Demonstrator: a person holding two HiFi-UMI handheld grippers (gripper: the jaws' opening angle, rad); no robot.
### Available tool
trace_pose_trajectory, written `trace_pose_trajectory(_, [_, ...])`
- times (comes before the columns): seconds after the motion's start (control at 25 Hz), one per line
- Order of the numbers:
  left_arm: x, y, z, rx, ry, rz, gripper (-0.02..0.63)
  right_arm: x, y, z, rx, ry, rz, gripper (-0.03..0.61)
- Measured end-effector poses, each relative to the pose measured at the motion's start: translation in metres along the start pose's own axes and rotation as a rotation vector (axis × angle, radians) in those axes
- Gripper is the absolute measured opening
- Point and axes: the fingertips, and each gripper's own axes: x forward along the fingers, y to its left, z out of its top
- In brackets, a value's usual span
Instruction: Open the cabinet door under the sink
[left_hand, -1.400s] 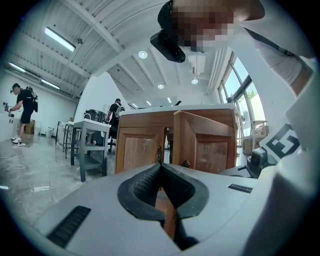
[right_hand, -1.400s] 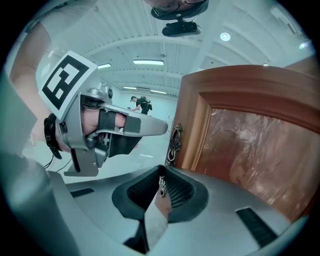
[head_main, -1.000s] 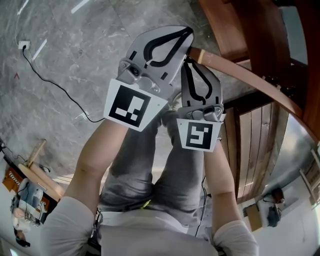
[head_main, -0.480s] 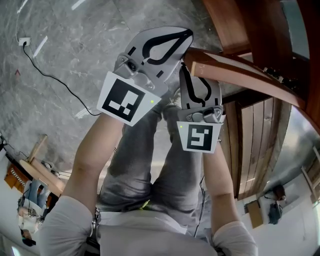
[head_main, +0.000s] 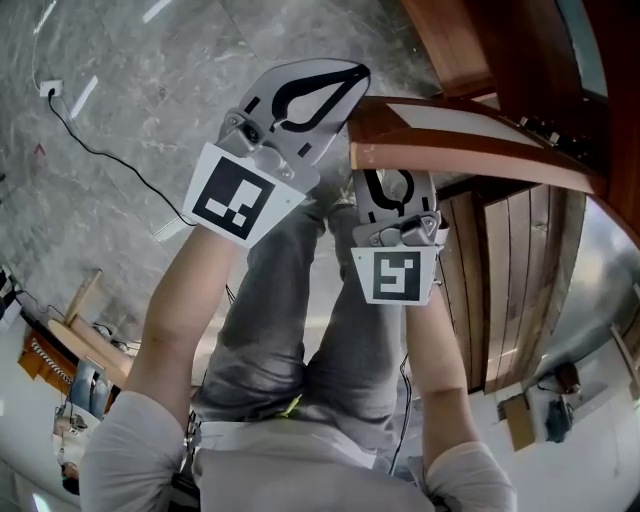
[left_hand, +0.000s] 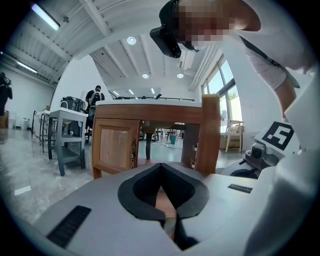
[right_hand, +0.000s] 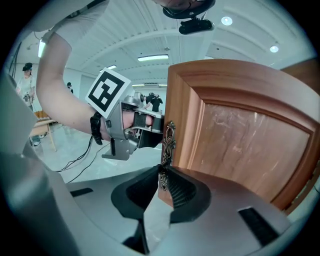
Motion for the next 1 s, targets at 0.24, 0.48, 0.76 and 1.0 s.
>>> trace_pose_trajectory(0.24, [-0.004, -0.015, 0.001, -0.012, 0.003, 0.021, 0.014, -0.045, -0.017, -0.013, 0.035, 0.041, -0.065, 0.054])
trace_pose_trajectory(0.48, [-0.009, -0.039, -0.006, -0.006, 0.060, 0.045, 0.014, -0.068, -0.032, 0.002, 0.158, -0.014, -0.154, 0.054])
trace_pose_trajectory(0.76, [0.010, -0.080, 0.011, 0.004, 0.052, 0.000, 0.015, -0.097, -0.030, 0.000, 0.235, -0.010, -0.190, 0.048])
trace_pose_trajectory(1.0, [0.006, -0.083, 0.017, -0.009, 0.072, 0.006, 0.015, -0.106, -0.034, 0.000, 0.228, 0.017, -0.182, 0.048])
